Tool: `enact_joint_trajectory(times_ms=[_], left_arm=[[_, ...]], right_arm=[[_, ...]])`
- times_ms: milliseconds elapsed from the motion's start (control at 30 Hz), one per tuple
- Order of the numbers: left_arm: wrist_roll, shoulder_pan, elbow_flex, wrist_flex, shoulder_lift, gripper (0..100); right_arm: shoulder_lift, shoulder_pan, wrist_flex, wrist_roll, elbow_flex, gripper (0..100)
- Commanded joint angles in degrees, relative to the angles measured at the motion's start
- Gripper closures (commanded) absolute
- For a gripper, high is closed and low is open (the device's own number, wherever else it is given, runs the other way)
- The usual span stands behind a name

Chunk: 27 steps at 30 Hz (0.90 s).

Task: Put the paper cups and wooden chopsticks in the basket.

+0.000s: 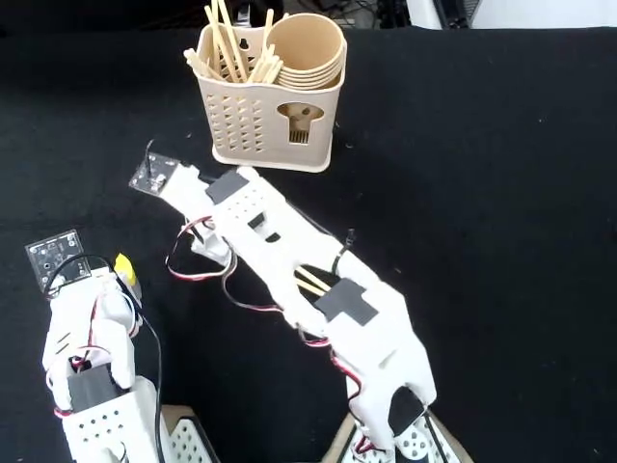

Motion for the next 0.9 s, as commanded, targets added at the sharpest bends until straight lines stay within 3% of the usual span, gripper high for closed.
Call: enact_joint_trajectory(times_ms=[0, 367, 600, 867], left_arm=[[-0.4, 0.7, 0.7, 0.2, -0.5, 82], [-0.4, 0.6, 0.7, 0.2, -0.5, 82], [-0.4, 0.6, 0.7, 0.2, -0.5, 82], [-0.4, 0.6, 0.7, 0.2, -0.5, 82]], right_arm=[[-1.1, -0.5, -0.1, 0.4, -0.2, 70.1], [5.3, -0.3, 2.0, 0.4, -4.9, 70.8], [5.3, -1.1, 2.2, 0.4, -6.0, 98.2], [5.1, -0.3, 2.8, 0.4, -3.8, 98.6]])
